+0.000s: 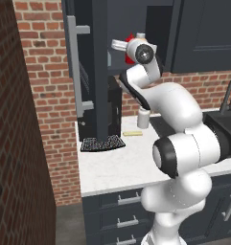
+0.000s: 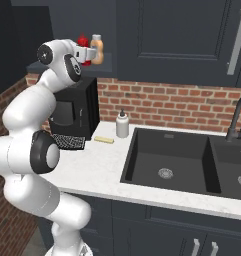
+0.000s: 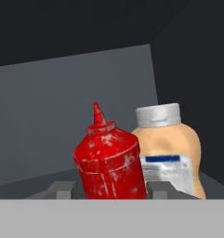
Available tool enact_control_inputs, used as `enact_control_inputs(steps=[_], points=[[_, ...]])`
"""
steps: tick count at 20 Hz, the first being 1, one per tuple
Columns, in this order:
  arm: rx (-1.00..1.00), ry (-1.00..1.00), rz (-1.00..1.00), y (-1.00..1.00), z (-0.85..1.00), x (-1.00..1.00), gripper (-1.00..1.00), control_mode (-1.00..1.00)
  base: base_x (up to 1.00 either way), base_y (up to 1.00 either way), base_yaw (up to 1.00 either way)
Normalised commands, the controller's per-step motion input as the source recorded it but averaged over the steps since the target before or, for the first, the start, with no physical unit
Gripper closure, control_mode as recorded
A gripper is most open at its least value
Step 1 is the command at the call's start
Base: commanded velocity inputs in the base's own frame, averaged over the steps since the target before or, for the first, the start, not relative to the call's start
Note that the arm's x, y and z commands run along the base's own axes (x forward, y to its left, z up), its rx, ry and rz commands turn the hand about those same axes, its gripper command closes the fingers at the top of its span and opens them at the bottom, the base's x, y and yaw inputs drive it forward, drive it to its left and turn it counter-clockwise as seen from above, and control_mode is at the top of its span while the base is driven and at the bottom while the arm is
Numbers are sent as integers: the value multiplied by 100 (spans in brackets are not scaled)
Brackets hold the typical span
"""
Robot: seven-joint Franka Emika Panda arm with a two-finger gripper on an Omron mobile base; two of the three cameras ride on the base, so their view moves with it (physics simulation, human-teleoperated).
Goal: Put the shaker and condiment bottle from the counter next to their counterparts in the cabinet.
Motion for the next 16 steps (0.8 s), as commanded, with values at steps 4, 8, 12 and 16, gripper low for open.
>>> enact_control_inputs(steps=[4, 8, 12, 16], points=[[0, 0, 0, 0, 0, -2, -100, -100, 0, 0, 0], [4, 0, 0, 0, 5, -27, -100, -100, 0, 0, 0], [8, -8, 0, 0, 9, -81, -100, -100, 0, 0, 0], [10, -12, 0, 0, 23, -100, -100, -100, 0, 0, 0]])
